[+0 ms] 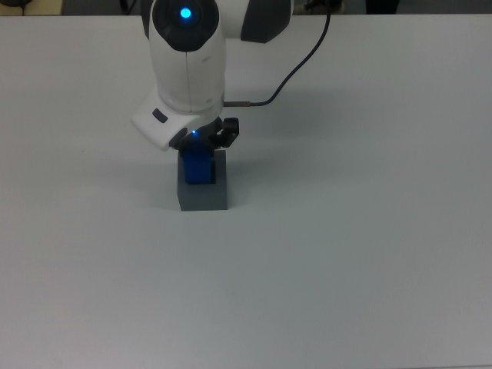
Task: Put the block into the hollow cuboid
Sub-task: 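Lower the blue block into the grey cube's opening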
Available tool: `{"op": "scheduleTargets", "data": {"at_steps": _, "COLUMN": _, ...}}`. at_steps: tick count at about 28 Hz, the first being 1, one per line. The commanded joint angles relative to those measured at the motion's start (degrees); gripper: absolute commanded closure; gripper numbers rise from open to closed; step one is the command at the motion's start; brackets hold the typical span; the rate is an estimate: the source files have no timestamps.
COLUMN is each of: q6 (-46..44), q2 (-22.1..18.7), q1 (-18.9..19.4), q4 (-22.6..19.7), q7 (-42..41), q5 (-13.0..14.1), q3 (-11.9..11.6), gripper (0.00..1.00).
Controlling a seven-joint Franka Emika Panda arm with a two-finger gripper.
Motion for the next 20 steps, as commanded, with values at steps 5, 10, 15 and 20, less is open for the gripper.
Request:
{"op": "scheduleTargets", "data": {"at_steps": 5, "q6": -2.81, "q2": -0.65, "q1": 0.73, "q4": -1.05, "q7": 1.04, "q5": 2.12, "q3": -0.86, "gripper": 0.69}}
{"op": "scheduleTargets", "data": {"at_steps": 10, "q6": -3.16, "q2": -0.73, "q1": 0.46, "q4": -1.05, "q7": 1.13, "q5": 2.29, "q3": -0.86, "gripper": 0.69}}
{"op": "scheduleTargets", "data": {"at_steps": 15, "q6": -4.57, "q2": -1.00, "q1": 0.20, "q4": -0.87, "q7": 1.04, "q5": 4.40, "q3": -1.21, "gripper": 0.69}}
{"op": "scheduleTargets", "data": {"at_steps": 20, "q6": -5.36, "q2": -1.09, "q1": 0.02, "q4": -0.87, "q7": 1.13, "q5": 4.49, "q3": -1.21, "gripper": 0.69}}
